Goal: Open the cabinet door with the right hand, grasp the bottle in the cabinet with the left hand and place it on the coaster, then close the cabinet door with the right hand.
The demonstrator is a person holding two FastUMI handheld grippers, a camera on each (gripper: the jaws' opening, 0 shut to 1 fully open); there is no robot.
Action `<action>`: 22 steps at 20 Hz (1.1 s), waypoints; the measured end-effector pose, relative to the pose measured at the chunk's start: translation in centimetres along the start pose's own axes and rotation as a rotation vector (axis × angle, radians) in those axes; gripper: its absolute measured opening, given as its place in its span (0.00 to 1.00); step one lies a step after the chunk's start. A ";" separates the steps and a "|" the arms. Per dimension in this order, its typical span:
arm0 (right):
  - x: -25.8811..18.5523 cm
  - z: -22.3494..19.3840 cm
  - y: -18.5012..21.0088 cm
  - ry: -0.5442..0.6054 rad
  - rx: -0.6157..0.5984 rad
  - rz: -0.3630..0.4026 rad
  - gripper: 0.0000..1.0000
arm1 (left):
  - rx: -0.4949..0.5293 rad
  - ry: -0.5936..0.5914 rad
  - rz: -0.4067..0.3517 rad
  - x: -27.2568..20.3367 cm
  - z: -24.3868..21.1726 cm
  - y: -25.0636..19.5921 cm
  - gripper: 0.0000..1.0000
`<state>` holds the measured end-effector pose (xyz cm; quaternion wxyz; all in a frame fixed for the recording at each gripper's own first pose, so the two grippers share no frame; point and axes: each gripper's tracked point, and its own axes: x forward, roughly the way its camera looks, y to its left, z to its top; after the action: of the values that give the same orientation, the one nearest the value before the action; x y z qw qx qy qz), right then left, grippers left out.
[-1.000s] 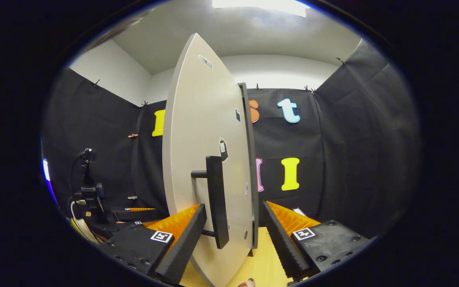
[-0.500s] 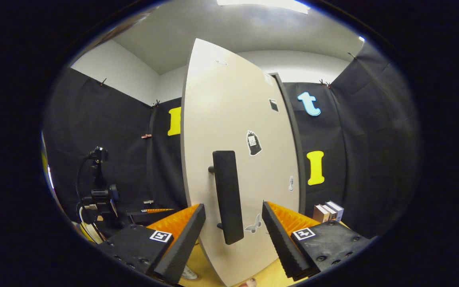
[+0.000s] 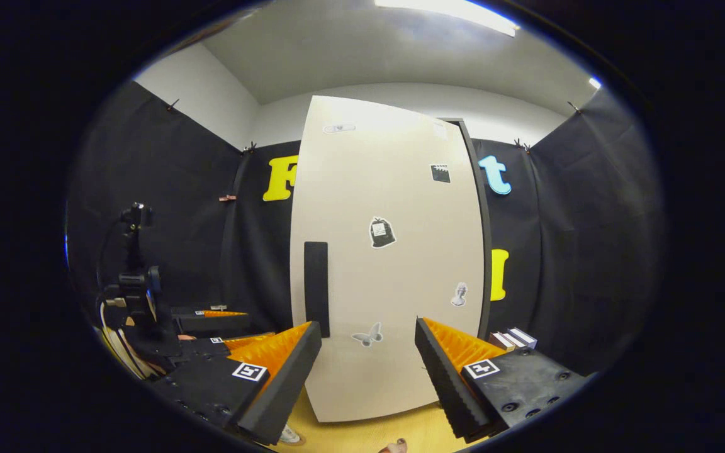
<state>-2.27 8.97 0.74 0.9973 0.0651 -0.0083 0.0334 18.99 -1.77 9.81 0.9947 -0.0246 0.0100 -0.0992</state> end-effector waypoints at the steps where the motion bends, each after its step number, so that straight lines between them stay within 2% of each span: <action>1: 0.0 -0.1 -0.4 0.005 -0.010 -0.007 0.98 | -0.005 0.000 0.002 0.0 0.0 -0.1 0.96; 5: 0.2 -0.1 -2.6 0.010 -0.023 -0.018 0.98 | -0.013 0.001 0.018 0.1 0.5 -0.7 0.96; 14: 0.5 -1.3 -8.1 0.076 -0.051 0.007 0.97 | -0.016 -0.024 0.071 0.0 1.8 -6.9 0.96; 20: 0.5 0.1 -9.5 0.041 -0.003 0.052 0.97 | -0.028 -0.014 0.083 1.0 2.4 -10.2 0.96; 22: 0.2 0.2 -10.7 0.039 -0.002 0.030 0.97 | -0.036 -0.006 0.084 1.4 2.2 -11.1 0.96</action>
<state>-1.35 -1.61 -0.43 0.9967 0.0633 0.0099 0.0495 18.22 -12.82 12.56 0.9974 -0.0422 0.0097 -0.0569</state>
